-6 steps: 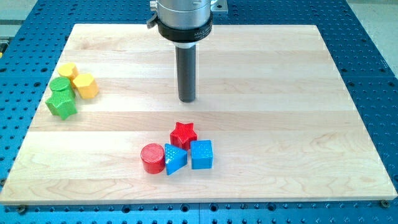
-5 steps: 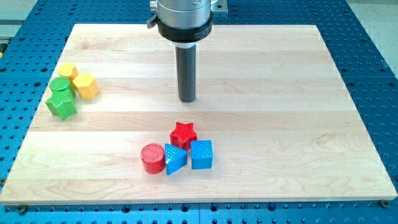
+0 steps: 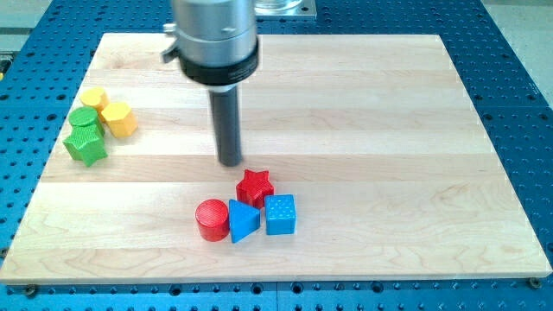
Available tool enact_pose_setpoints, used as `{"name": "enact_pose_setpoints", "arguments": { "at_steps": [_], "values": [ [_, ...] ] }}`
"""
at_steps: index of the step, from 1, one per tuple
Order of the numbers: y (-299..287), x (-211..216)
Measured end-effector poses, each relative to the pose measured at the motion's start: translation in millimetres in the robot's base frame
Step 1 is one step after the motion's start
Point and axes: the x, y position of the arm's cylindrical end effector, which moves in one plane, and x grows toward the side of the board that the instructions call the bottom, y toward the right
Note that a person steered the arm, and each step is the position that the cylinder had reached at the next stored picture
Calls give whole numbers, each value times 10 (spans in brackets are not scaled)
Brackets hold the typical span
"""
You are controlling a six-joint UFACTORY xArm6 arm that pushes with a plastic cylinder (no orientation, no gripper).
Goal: Slide the green star vertically below the yellow hexagon
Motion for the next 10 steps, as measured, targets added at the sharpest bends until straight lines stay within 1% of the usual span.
{"name": "enact_pose_setpoints", "arguments": {
  "at_steps": [1, 2, 3, 4, 5, 6, 7, 8, 9, 10],
  "values": [
    [-232, 211],
    [-1367, 439],
    [-2200, 222],
    [-2117, -318],
    [-1416, -334],
    [-1642, -280],
    [-1449, 306],
    [-623, 60],
    [-212, -538],
    [48, 90]
  ]
}}
